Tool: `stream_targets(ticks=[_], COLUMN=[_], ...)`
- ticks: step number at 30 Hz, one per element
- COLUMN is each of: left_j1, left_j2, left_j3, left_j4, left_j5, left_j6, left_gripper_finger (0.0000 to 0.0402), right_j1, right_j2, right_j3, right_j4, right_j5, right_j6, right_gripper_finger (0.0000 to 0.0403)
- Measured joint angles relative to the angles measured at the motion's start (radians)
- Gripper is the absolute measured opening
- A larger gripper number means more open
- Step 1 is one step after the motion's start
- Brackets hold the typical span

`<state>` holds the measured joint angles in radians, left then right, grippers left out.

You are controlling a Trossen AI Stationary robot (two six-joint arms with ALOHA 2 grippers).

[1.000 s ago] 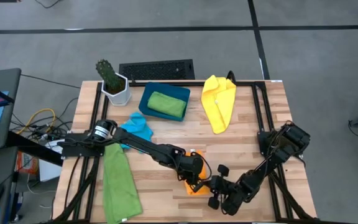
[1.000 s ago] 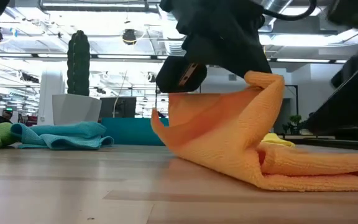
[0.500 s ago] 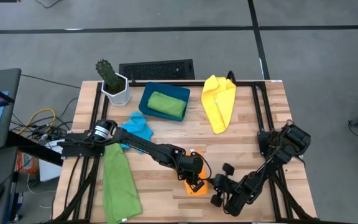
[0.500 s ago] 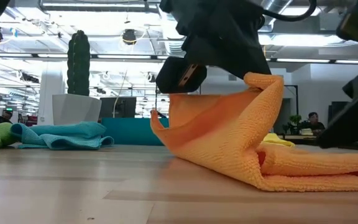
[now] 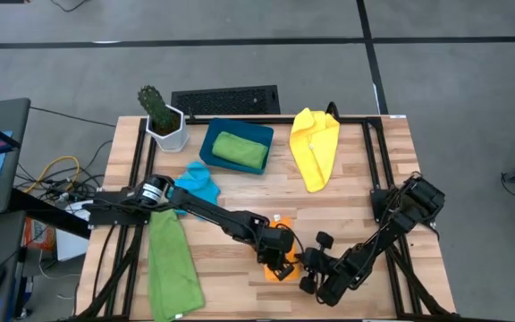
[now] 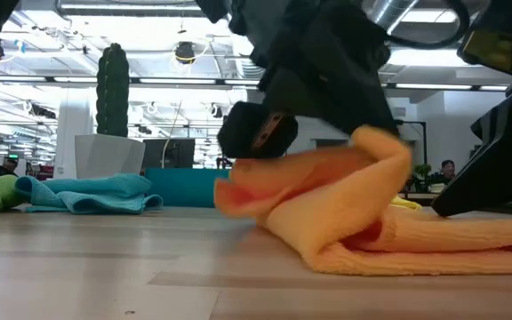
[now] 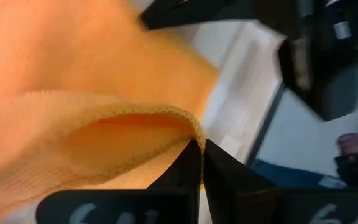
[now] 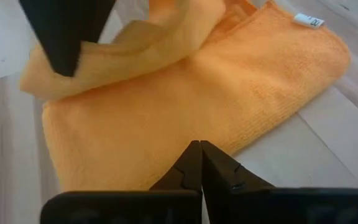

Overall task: Fold microfiber towels
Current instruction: Fold the orange towel

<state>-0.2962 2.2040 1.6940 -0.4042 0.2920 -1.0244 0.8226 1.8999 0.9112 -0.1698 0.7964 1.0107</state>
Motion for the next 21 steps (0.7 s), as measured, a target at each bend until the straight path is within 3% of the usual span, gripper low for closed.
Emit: stream_targets(ticks=[21], left_j1=[-0.001], left_j2=[0.006], left_j3=[0.001], left_j4=[0.115], left_j5=[0.020], left_j6=[-0.087], left_gripper_finger=[0.0000], right_j1=[-0.001], right_j2=[0.051], right_j3=[0.001], right_j4=[0.099], right_j5=[-0.060], right_j6=[-0.028], right_gripper_finger=[0.0020])
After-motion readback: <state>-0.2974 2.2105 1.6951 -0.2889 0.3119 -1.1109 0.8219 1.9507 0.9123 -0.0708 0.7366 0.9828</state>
